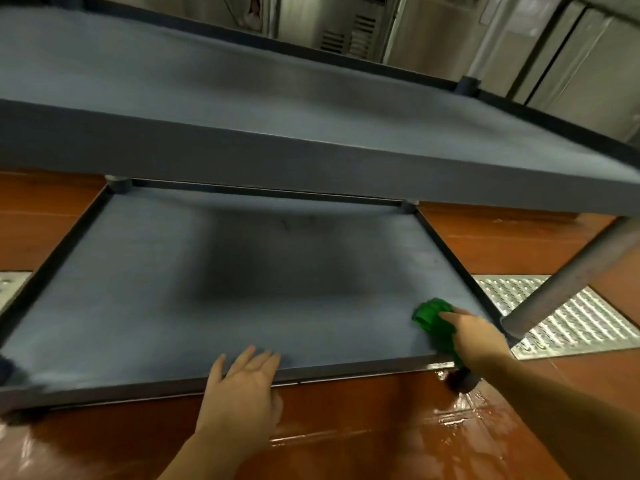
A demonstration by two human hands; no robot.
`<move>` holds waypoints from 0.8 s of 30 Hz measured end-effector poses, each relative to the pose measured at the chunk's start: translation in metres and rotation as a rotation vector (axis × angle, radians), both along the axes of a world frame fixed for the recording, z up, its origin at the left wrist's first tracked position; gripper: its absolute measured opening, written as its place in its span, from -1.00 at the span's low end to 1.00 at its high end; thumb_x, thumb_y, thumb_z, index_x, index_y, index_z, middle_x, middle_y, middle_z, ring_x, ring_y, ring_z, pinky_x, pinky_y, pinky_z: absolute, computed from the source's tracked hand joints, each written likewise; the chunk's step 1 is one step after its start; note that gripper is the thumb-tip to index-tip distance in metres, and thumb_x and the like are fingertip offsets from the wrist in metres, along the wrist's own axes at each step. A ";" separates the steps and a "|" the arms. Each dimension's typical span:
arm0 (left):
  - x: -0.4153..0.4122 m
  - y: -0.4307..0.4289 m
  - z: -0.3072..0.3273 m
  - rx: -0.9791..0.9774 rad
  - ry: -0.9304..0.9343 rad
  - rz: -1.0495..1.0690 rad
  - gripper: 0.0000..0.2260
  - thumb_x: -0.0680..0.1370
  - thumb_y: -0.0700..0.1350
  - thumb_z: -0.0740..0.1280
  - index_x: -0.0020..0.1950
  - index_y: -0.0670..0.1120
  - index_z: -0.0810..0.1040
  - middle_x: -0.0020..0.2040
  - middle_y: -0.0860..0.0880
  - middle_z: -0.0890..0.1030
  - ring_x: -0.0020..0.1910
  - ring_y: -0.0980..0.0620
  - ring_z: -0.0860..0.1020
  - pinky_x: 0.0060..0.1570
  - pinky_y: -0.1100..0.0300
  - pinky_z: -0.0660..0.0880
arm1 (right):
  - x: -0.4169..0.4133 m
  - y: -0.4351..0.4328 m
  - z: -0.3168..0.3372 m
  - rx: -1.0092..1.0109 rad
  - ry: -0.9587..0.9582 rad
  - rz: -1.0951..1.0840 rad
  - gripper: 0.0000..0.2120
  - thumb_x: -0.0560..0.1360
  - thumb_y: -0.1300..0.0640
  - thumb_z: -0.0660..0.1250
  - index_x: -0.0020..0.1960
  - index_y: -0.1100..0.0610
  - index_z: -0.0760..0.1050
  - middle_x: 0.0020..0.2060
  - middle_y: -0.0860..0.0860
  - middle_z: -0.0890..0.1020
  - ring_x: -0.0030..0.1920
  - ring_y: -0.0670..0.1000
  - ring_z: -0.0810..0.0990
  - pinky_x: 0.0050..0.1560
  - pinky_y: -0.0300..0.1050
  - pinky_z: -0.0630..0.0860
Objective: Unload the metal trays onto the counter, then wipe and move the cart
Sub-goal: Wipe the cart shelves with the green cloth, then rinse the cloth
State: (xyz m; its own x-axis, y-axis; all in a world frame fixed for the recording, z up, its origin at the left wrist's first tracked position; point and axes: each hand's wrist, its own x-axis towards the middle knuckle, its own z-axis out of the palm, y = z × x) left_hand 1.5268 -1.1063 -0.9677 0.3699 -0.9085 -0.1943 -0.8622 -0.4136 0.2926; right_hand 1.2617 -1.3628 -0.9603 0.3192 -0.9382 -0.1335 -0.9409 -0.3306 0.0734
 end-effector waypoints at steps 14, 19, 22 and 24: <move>-0.022 -0.018 0.005 0.012 0.003 0.016 -0.52 0.60 0.05 0.11 0.52 0.01 0.20 0.43 0.06 0.38 0.44 0.07 0.24 0.50 0.08 0.02 | 0.009 -0.009 0.026 -0.029 -0.348 -0.106 -0.54 0.51 0.33 0.20 0.30 -0.07 0.49 0.09 0.13 0.63 -0.10 0.14 0.61 -0.14 0.00 0.60; -0.022 -0.010 0.010 0.083 0.002 -0.025 -0.49 0.59 0.03 0.13 0.54 -0.03 0.15 0.44 0.02 0.37 0.45 0.02 0.23 0.51 0.00 -0.04 | 0.035 0.002 0.028 -0.001 -0.449 -0.151 -0.60 0.52 0.32 0.23 0.32 0.06 0.49 0.08 0.19 0.62 -0.08 0.17 0.60 -0.08 0.03 0.62; -0.020 -0.003 0.012 0.139 0.044 -0.055 -0.40 0.59 0.05 0.14 0.58 -0.05 0.01 0.53 0.00 0.23 0.53 0.00 0.06 0.50 -0.06 -0.16 | 0.054 0.010 0.023 0.018 -0.539 -0.220 -0.63 0.51 0.32 0.23 0.28 0.09 0.52 0.07 0.21 0.62 0.00 0.23 0.59 0.03 0.12 0.59; -0.016 0.006 0.011 0.143 0.094 -0.069 -0.33 0.59 0.06 0.15 0.58 -0.05 -0.12 0.58 0.01 0.09 0.56 0.01 -0.12 0.50 -0.09 -0.24 | 0.070 0.017 0.018 0.028 -0.577 -0.257 -0.65 0.51 0.30 0.25 0.27 0.13 0.53 0.04 0.23 0.62 0.01 0.26 0.57 0.07 0.14 0.56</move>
State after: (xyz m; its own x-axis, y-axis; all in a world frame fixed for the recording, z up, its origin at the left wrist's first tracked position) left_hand 1.5110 -1.1003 -0.9564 0.2813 -0.8920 -0.3538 -0.8616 -0.3972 0.3162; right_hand 1.3317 -1.3455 -0.9425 0.1124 -0.9931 -0.0327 -0.8758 -0.0834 -0.4754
